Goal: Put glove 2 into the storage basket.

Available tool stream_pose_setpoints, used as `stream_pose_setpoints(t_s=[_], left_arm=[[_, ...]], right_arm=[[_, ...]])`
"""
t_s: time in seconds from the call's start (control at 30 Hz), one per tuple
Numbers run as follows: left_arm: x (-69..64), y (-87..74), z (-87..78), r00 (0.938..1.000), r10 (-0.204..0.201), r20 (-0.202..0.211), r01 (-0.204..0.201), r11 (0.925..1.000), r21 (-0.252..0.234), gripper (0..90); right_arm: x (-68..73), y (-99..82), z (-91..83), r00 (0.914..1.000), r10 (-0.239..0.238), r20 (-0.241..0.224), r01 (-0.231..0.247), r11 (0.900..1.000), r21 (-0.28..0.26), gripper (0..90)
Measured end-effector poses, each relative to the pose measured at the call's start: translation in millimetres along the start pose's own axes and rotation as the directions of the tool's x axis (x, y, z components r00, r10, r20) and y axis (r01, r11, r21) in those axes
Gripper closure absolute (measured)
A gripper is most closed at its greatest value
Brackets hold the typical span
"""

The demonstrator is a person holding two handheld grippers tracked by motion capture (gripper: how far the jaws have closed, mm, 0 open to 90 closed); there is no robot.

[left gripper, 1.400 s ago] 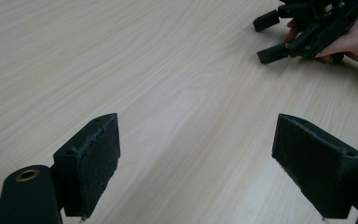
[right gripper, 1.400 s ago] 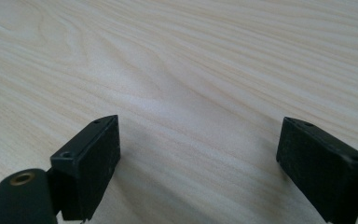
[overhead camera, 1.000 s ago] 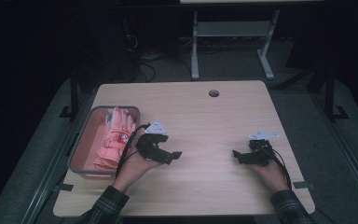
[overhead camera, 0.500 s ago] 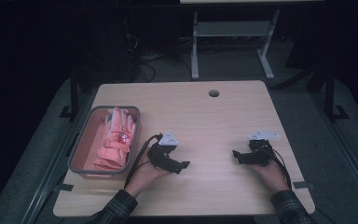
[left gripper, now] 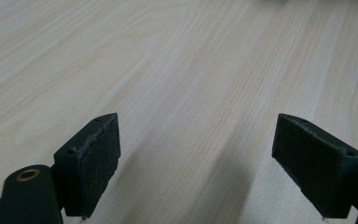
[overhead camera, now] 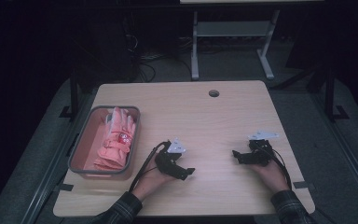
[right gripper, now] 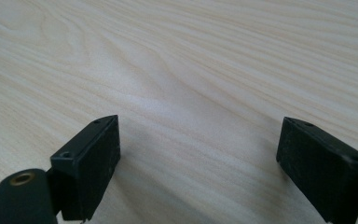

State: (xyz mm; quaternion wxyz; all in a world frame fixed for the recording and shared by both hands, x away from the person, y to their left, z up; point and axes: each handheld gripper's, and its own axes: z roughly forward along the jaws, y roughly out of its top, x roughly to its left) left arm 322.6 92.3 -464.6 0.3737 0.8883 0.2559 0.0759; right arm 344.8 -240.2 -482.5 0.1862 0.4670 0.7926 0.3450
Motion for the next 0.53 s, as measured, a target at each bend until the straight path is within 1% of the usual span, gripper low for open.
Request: stream_pose_setpoints(t_s=[0.1, 0.2, 0.23, 0.27, 0.4, 0.53], left_arm=[[-2.1, -1.7, 4.7, 0.9996, 0.021, -0.016, -0.021, 0.9996, 0.017, 14.4], [-3.2, -3.2, 7.2, 0.9994, 0.031, -0.014, -0.031, 0.9992, 0.026, 14.4], [-4.0, -4.0, 8.2, 0.999, 0.039, -0.02, -0.038, 0.9987, 0.032, 14.4], [-4.8, -4.5, 8.3, 0.9986, 0.048, -0.024, -0.047, 0.9984, 0.032, 14.3], [-5.5, -4.9, 8.1, 0.9985, 0.05, -0.023, -0.05, 0.9983, 0.032, 14.3], [-4.5, -7.4, 7.8, 0.9982, 0.057, -0.019, -0.057, 0.9983, 0.016, 13.8]], right_arm=[[0.2, 0.1, 0.0, 1.0, 0.003, 0.0, -0.003, 1.0, -0.001, 12.9], [0.2, 0.0, 0.0, 1.0, 0.003, 0.0, -0.003, 1.0, -0.001, 12.9], [0.2, 0.1, 0.0, 1.0, 0.003, 0.0, -0.003, 1.0, -0.001, 12.9], [0.2, 0.1, 0.0, 1.0, 0.003, 0.0, -0.003, 1.0, -0.001, 12.9], [0.4, 0.1, 0.1, 1.0, 0.003, -0.002, -0.003, 1.0, -0.002, 12.9], [0.3, 0.1, 0.1, 1.0, 0.001, -0.002, -0.001, 1.0, -0.002, 12.9]])
